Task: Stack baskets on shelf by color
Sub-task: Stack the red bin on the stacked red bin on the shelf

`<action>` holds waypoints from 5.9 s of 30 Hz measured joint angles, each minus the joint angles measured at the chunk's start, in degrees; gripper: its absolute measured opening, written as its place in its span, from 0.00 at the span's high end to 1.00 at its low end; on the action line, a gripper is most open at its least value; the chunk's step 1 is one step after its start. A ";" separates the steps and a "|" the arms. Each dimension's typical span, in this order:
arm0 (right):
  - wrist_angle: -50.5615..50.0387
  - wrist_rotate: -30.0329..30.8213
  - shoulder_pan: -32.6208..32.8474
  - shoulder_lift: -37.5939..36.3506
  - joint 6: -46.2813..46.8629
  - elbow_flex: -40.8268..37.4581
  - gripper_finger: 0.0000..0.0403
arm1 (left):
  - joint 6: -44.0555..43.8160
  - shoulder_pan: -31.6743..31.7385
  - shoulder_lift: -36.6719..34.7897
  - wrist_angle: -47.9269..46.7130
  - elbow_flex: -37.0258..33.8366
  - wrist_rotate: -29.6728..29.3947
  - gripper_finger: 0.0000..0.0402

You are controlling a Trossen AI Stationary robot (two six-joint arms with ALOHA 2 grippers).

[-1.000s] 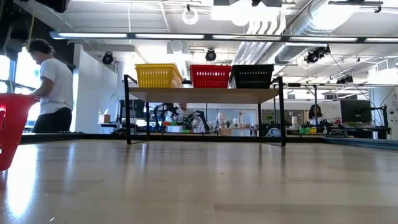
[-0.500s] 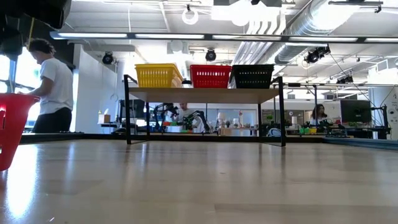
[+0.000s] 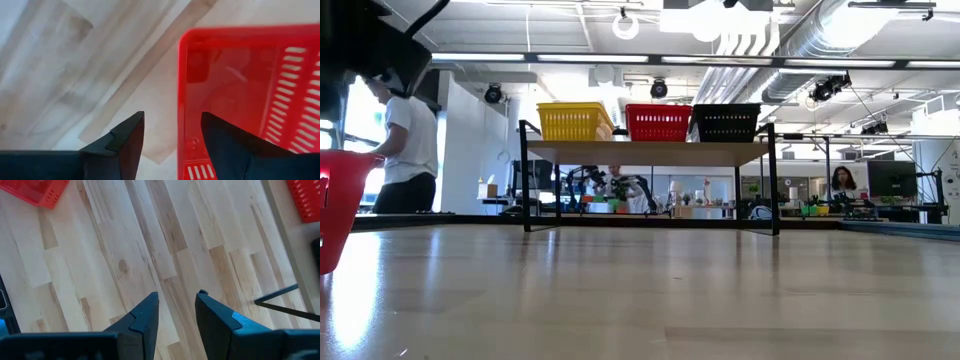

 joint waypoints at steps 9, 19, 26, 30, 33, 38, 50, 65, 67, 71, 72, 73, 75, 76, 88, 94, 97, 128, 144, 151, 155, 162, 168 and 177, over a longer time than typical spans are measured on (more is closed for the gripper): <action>0.03 0.00 0.00 0.00 -0.38 -0.02 0.72 | -4.81 0.81 2.77 0.98 0.00 3.84 0.72; 3.08 -0.02 0.00 0.00 -6.47 -0.02 0.72 | -6.34 5.38 1.59 3.90 0.78 3.50 0.97; 7.92 -0.69 0.00 0.02 -15.20 -0.02 0.72 | -3.89 12.45 0.90 4.00 3.71 1.32 0.99; 10.77 -4.85 0.00 0.02 -22.66 -0.02 0.72 | -1.47 17.59 0.24 4.73 5.93 -0.76 0.99; 11.55 -6.77 0.00 0.02 -27.67 -0.02 0.72 | 1.52 21.24 0.26 4.85 7.72 -1.81 0.99; 11.63 -8.11 0.00 0.02 -35.33 -0.02 0.72 | 6.18 26.96 0.26 5.27 11.22 -3.21 0.99; 17.63 -8.05 -0.14 0.20 -47.10 -0.02 0.72 | 11.79 38.41 0.28 6.67 16.19 -4.42 0.99; 24.31 -7.86 -0.76 8.92 -46.05 -0.02 0.72 | 8.66 40.50 0.28 7.03 16.55 -8.91 0.99; 23.89 -7.81 -0.76 9.86 -45.58 -0.02 0.72 | 8.18 40.50 0.30 7.78 16.55 -9.52 0.99; 22.85 -7.70 -0.76 12.01 -43.18 -0.02 0.72 | 7.35 40.50 0.30 11.09 16.55 -10.10 0.99; 22.59 -7.52 -0.76 12.44 -42.62 -0.02 0.72 | 7.27 40.50 0.30 11.93 16.55 -10.02 0.99; 22.05 -7.22 -0.76 12.80 -41.95 -0.02 0.72 | 7.26 40.50 0.30 12.62 16.55 -10.01 0.99; 20.73 -6.12 -0.76 13.51 -39.99 -0.02 0.72 | 7.26 40.50 0.30 13.36 16.55 -9.99 0.99; 20.15 -4.94 -0.76 13.89 -38.89 -0.02 0.72 | 7.23 40.50 0.30 13.44 16.55 -10.02 0.99; 17.19 -1.38 -0.81 15.04 -29.84 0.02 0.72 | 7.67 40.50 0.43 14.12 16.50 -9.74 0.99; 15.38 0.54 -0.43 15.10 -26.92 0.02 0.72 | 9.17 40.52 0.43 15.63 16.50 -7.28 0.99; 14.90 1.52 0.50 15.17 -26.80 0.02 0.72 | 9.23 40.50 0.43 16.01 16.50 -6.17 0.99; 7.24 -0.09 1.94 15.19 -16.16 0.02 1.00 | 14.28 40.30 0.26 25.66 16.55 -0.24 0.90; 2.77 -1.51 2.67 13.28 -14.63 0.02 1.00 | 21.67 42.84 0.26 27.38 16.55 4.04 0.60; -0.63 -0.56 2.19 10.48 -16.41 0.00 1.00 | 24.39 44.78 -0.27 35.50 16.52 3.74 0.59; -1.77 0.24 1.33 8.25 -17.60 0.00 1.00 | 24.43 46.38 -0.81 39.84 16.50 3.98 0.59; -3.11 3.04 -1.22 2.96 -20.41 0.00 1.00 | 27.22 48.69 -1.58 42.39 16.50 3.54 0.59; -3.00 4.64 -5.22 -2.42 -25.08 0.00 1.00 | 30.11 50.22 -2.96 43.14 16.58 1.89 0.60; 10.34 4.85 -12.48 -8.95 -37.04 0.00 1.00 | 37.37 51.96 -7.96 42.51 16.52 -1.40 0.60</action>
